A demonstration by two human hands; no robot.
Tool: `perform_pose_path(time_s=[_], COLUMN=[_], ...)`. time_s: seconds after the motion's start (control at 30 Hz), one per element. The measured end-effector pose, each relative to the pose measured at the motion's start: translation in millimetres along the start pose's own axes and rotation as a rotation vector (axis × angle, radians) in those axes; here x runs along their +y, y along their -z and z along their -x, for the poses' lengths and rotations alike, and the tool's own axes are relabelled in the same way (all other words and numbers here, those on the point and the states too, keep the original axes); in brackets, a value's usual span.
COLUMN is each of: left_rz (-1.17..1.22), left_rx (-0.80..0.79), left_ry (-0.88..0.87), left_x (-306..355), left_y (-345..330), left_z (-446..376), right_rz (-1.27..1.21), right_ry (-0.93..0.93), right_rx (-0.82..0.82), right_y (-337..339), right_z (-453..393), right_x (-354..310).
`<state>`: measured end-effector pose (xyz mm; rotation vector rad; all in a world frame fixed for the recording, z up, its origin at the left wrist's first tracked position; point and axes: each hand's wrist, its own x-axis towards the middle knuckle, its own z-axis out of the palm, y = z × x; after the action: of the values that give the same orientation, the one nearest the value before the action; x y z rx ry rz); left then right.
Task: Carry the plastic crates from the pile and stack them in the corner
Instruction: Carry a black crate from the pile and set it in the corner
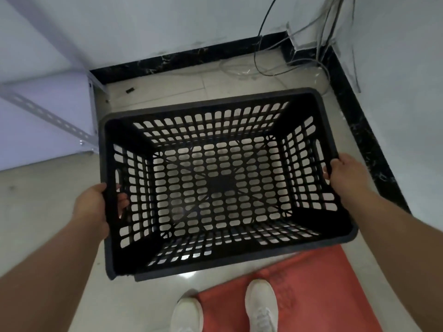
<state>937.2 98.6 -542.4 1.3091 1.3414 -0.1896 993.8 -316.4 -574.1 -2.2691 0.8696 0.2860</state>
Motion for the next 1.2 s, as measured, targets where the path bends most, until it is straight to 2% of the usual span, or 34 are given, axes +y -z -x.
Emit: perform_pose_path(time_s=[0.3, 0.67, 0.77, 0.83, 0.93, 1.03, 1.2], left_rz=[-0.055, -0.159, -0.227, -0.322, -0.507, -0.534, -0.446], left_rx=[0.029, 0.0, 0.023, 0.099, 0.175, 0.182, 0.097], left_ry=[0.054, -0.01, -0.005, -0.03, -0.106, -0.156, -0.158], left_x=[-15, -8, -4, -4, -9, -16, -16], left_y=[-24, -23, -24, -25, -28, -29, -19], left_z=[-34, -40, -39, -40, -38, -19, 43], right_rz=[0.056, 0.114, 0.194, 0.31, 0.426, 0.473, 0.326], right_ry=[0.093, 0.129, 0.09, 0.073, 0.159, 0.243, 0.194], right_rx=[0.041, 0.094, 0.07, 0.091, 0.133, 0.088, -0.07], right_y=[-35, -41, -38, -38, -42, -44, -33], right_z=[-51, -46, -43, -36, -16, 11, 70], right_x=[-16, -8, -13, -19, -26, -37, -59])
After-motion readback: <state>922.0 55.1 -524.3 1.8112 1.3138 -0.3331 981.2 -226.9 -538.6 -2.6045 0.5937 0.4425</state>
